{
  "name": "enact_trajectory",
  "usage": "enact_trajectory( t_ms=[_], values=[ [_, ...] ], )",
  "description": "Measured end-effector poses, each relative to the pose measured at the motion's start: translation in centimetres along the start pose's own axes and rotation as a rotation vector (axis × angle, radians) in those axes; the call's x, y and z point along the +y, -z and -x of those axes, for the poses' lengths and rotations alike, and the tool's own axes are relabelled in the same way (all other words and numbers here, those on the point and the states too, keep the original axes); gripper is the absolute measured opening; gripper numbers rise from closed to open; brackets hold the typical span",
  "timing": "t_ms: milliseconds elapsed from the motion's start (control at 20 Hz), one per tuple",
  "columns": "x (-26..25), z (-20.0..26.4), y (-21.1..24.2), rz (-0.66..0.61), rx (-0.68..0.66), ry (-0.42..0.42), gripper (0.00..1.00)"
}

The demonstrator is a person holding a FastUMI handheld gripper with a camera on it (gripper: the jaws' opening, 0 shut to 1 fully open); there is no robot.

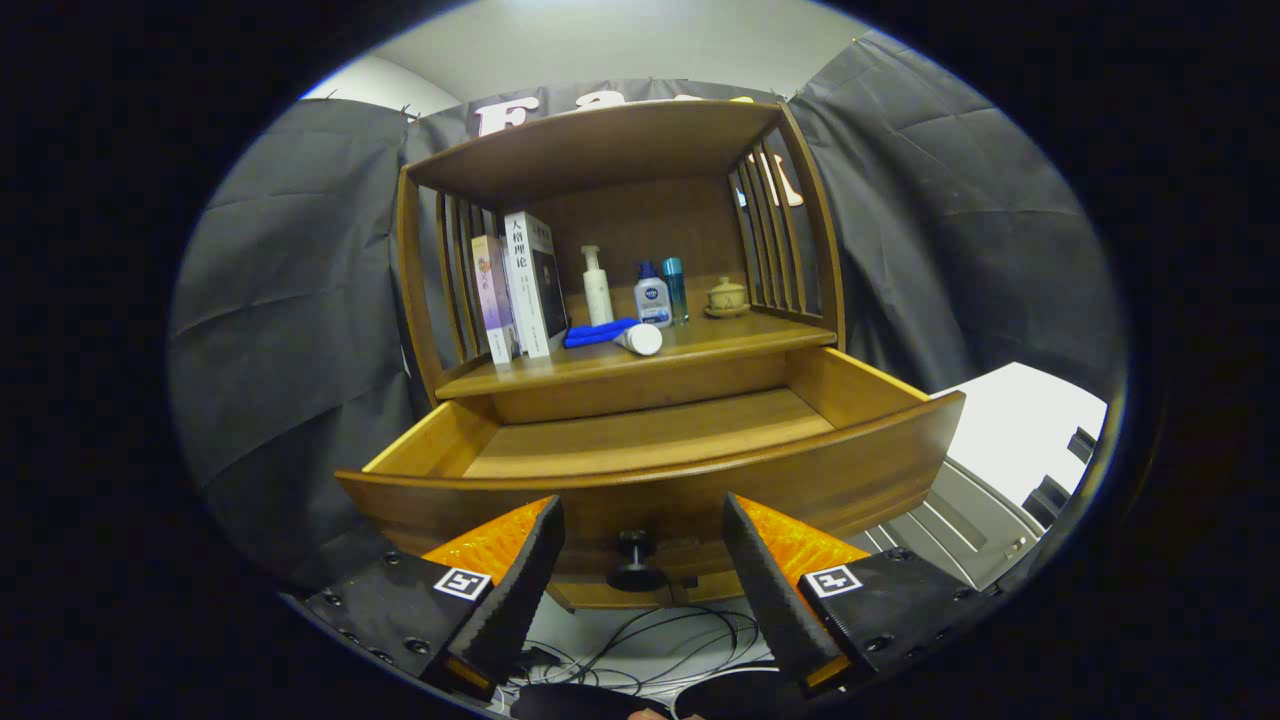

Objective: Pull open the drawer, take out the items inside it, and place them on the countertop above the cabinet.

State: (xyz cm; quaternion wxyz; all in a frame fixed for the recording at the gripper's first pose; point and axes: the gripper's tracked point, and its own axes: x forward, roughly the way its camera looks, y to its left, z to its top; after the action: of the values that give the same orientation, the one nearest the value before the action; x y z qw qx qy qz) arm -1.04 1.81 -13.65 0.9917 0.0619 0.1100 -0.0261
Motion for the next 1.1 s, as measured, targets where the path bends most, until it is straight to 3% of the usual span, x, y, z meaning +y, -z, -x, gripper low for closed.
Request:
enact_trajectory(
  t_ms=[800, 1100],
  values=[
    [-0.4, -3.4, 2.7, 0.131, 0.005, 0.028, 0.98],
    [-0.4, -4.5, 3.4, 0.101, 0.025, 0.011, 0.98]
  ],
)
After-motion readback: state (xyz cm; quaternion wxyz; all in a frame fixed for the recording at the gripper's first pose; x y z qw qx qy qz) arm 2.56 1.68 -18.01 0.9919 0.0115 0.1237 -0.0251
